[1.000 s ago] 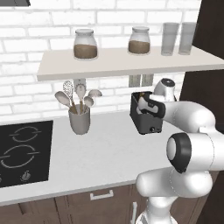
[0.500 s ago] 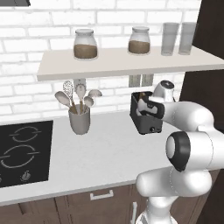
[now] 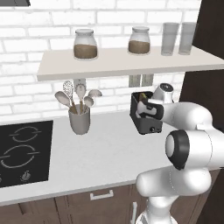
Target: Start the toaster. Once the lever pops up, take the bread to the plate on the dining counter.
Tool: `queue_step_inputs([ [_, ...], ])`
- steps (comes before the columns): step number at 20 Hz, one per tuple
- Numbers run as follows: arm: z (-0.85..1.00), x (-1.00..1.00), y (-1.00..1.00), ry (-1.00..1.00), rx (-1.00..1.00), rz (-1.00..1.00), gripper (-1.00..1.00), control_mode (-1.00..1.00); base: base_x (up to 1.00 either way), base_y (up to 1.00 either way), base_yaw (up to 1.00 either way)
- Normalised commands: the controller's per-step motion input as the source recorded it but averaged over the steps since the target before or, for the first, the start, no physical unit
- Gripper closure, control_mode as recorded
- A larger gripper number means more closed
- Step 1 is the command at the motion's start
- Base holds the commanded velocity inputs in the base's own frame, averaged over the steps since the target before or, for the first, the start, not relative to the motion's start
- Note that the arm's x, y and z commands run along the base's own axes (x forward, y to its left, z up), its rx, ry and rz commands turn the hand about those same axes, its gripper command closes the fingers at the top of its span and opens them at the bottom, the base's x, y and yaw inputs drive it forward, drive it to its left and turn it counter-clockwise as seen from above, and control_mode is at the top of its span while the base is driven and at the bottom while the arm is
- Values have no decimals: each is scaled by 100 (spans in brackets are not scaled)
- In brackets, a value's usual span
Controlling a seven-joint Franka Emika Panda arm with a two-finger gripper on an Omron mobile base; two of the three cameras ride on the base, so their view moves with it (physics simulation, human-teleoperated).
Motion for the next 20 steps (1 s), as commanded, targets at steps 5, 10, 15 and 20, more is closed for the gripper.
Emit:
queue_step_inputs([
  [5, -19, 0, 0, 0, 0, 0, -100, -100, 0, 0, 0],
  [10, -21, 0, 0, 0, 0, 0, -100, -100, 0, 0, 0],
  [15, -21, 0, 0, 0, 0, 0, -100, -100, 0, 0, 0],
  [20, -21, 0, 0, 0, 0, 0, -100, -100, 0, 0, 0],
])
